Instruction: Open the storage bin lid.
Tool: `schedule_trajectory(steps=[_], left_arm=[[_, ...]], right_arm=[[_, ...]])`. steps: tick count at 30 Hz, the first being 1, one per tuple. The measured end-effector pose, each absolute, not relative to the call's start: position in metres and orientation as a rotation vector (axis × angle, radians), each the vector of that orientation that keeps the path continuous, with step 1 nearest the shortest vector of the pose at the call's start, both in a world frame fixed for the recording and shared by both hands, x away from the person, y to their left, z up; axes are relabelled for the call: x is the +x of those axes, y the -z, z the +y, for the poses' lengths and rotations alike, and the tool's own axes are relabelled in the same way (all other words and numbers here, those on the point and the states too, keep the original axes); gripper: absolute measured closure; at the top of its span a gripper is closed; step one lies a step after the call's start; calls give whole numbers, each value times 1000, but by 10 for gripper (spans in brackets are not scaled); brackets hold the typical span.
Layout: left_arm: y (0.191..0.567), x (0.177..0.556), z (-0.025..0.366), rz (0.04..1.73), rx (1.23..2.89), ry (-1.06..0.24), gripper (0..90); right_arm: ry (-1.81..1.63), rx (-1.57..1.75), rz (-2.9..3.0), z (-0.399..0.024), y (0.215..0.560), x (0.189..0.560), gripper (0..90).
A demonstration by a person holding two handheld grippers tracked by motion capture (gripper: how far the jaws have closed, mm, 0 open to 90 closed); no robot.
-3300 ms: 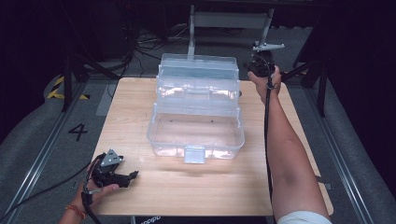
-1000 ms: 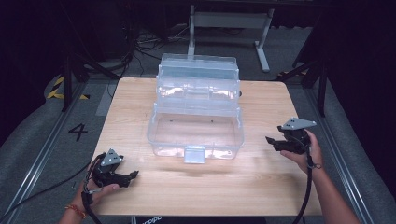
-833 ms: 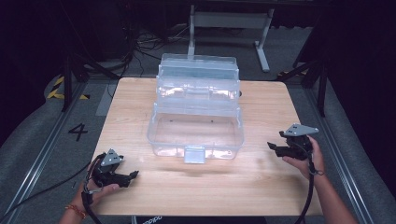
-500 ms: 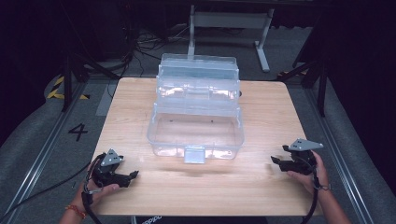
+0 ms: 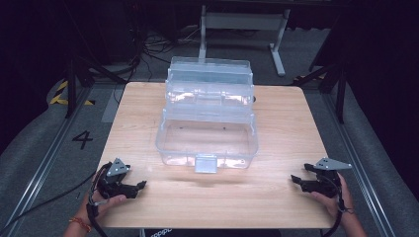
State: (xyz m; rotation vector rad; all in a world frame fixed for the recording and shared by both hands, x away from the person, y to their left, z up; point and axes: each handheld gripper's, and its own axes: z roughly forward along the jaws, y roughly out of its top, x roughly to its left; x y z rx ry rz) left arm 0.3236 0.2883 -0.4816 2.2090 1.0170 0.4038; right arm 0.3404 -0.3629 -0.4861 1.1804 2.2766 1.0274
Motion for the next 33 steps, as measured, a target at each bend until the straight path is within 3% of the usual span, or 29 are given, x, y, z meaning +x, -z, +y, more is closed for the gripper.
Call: schedule_trajectory(steps=[33], left_arm=[[481,326,289,1011,2216,-399,118]], right_arm=[[-1020,1202,2268,-364,486,341,213]])
